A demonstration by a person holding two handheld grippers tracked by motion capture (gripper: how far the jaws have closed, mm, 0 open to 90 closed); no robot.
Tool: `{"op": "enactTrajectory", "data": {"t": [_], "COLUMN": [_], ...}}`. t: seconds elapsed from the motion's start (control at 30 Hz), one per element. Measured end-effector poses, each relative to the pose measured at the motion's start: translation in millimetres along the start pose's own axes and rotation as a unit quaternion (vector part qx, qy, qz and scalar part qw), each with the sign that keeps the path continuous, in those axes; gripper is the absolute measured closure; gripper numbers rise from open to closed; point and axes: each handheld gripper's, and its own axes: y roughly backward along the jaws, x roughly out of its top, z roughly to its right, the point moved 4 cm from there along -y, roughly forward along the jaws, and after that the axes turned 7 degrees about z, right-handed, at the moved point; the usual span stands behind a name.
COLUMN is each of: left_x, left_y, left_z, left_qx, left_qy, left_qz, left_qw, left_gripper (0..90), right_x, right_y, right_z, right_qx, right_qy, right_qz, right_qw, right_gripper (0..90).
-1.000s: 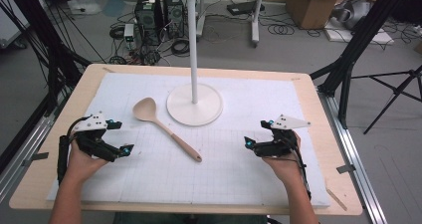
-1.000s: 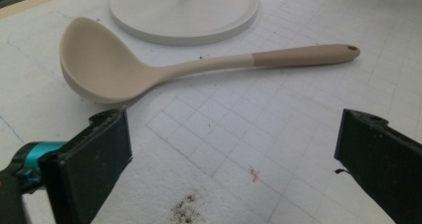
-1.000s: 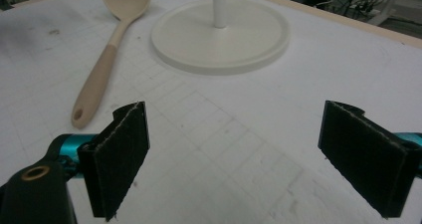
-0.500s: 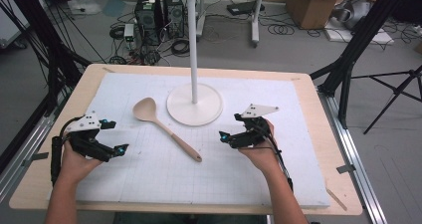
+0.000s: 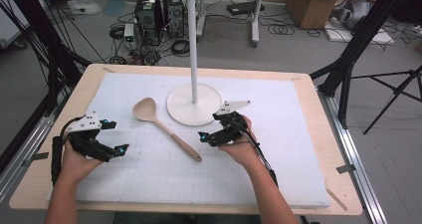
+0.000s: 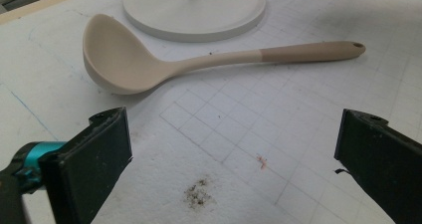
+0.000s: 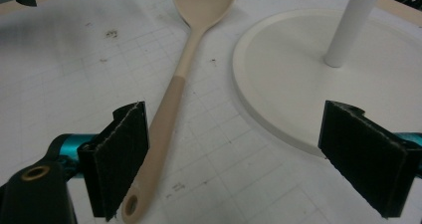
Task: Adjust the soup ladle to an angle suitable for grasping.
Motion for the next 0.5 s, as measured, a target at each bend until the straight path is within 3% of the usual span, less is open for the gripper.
{"op": "enactTrajectory", "data": {"t": [0.33,0.5], "left_x": [-0.6,-0.1], "left_y": [2.5,1.3], "left_z": [-2.2,-1.5], "left_qx": [0.004,0.002], "left_qy": [0.002,0.0], "left_qz": [0.002,0.002], "left_qw": [1.0,1.0], "left_gripper": [1.8,1.8], "right_x": [-0.3,1.2], "right_y": [-30.8,-55.4], "right_z": [-7.9,-17.7], "right_qx": [0.021,0.039], "right_qy": [0.002,0.003], "right_qz": [-0.03,-0.051], "right_qw": [0.9993,0.998], "right_gripper": [11.6,11.7]}}
